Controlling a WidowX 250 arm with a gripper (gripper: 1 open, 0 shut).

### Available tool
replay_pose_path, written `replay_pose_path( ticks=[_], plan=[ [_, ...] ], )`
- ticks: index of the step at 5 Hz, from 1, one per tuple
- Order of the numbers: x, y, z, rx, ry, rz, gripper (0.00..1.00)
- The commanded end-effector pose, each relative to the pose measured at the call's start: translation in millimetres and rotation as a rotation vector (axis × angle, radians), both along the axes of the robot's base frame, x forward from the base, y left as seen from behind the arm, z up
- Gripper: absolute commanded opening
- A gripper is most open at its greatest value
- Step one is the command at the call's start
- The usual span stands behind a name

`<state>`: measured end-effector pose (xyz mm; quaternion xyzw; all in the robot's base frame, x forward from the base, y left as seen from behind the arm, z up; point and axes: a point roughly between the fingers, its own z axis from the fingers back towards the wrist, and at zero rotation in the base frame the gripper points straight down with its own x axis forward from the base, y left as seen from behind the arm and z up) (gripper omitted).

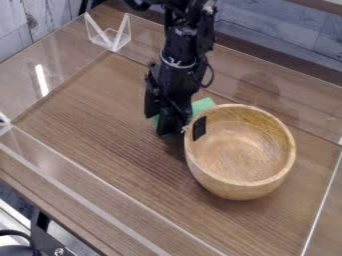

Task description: Put green stick into wooden bowl

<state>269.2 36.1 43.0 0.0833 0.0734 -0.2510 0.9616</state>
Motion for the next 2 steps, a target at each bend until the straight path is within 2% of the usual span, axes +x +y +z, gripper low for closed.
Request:
replay_pose_path(
  ticks=[1, 2],
  plan=[
    [17.0, -2, 45.2, 0.009, -0.142, 0.025, 0.0],
    [22.0, -6, 73.6, 0.0, -0.2, 0.055, 0.0]
  ],
)
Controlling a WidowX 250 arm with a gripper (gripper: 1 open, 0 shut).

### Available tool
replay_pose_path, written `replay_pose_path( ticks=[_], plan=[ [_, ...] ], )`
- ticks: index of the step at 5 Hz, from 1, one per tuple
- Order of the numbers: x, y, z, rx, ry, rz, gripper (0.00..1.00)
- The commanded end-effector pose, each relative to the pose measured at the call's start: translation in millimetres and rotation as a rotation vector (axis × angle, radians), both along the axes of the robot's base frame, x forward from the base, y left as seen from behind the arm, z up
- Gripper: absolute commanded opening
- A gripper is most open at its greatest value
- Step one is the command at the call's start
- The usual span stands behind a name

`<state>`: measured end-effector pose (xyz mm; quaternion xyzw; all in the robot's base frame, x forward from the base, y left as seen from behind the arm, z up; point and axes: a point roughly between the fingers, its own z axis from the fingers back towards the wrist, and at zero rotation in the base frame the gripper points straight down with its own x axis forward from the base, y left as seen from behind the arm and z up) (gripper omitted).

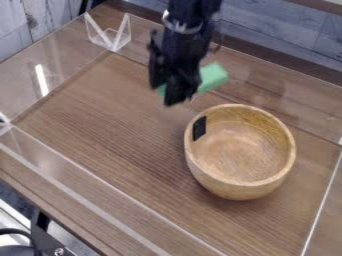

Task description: Put green stick into wooden bowl

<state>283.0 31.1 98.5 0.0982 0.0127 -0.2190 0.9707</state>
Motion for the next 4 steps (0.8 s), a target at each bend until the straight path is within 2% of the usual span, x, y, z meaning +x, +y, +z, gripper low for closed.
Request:
replay_pose_path(
  ticks=[1, 2, 4],
  plan=[
    [5.7, -21, 38.0, -0.019, -0.111, -0.011, 0.0],
    [3.4, -56, 41.9, -0.046, -0.119, -0.053, 0.0],
    [-13.6, -120, 25.6, -0.085, -0.114, -0.16, 0.0]
  ],
)
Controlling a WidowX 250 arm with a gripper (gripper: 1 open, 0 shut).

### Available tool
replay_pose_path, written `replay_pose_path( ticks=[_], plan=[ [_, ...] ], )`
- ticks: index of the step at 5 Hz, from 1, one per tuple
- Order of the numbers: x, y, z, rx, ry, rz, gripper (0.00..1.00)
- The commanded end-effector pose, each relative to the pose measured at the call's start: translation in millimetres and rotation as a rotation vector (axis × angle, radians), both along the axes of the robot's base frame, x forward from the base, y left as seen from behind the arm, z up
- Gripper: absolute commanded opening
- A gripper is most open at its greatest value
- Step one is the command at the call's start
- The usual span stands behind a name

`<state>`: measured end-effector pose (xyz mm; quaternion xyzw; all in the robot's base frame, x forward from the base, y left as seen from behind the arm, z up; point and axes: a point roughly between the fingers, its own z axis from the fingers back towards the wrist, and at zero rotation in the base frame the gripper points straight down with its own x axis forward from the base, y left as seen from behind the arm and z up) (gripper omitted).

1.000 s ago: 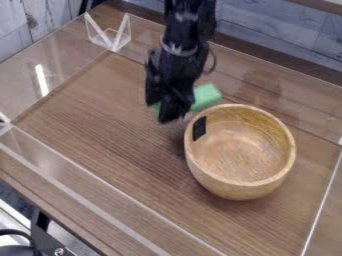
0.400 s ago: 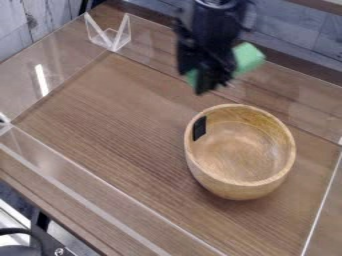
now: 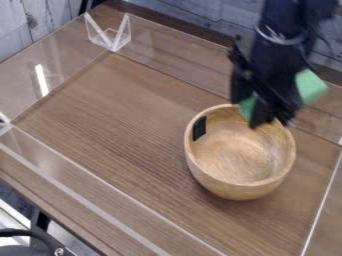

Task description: Put green stick into wooden bowl

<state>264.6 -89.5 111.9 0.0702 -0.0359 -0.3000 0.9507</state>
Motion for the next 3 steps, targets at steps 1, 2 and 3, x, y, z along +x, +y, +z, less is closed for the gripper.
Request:
replay_pose_path(
  ticks=[1, 2, 3],
  plan=[
    [-5.6, -18, 1.2, -0.028, -0.034, -0.035, 0.0],
    [-2.0, 11, 1.4, -0.006, -0.039, 0.013, 0.0],
    [-4.1, 46, -1.3, 0.006, -0.039, 0.049, 0.0]
  ],
)
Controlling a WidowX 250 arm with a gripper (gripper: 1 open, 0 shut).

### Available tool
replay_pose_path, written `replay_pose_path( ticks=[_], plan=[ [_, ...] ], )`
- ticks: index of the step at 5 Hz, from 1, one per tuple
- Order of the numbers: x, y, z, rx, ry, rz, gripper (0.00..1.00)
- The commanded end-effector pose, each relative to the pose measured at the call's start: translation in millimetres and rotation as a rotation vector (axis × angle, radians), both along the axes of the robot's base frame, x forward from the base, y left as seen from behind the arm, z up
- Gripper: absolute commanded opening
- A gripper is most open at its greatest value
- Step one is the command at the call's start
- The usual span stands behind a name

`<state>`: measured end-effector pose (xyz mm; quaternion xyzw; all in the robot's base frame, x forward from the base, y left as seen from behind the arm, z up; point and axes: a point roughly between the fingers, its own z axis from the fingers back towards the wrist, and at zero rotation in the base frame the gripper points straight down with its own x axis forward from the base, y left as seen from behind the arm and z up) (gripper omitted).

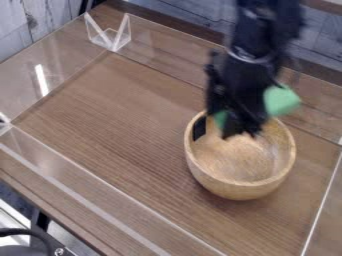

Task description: Put green stick into wooden bowl

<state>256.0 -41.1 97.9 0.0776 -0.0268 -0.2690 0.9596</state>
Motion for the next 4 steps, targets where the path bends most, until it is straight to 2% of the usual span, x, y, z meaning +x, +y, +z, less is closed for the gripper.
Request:
replay_pose_path(
  ticks=[1, 2, 4],
  plan=[
    [-0.1, -28, 7.5, -0.021, -0.058, -0.055, 0.0],
    [-6.7, -52, 0.2, -0.033, -0.067, -0.1, 0.0],
    [-6.7, -35, -0.1, -0.038, -0.075, -0.059, 0.0]
  ],
)
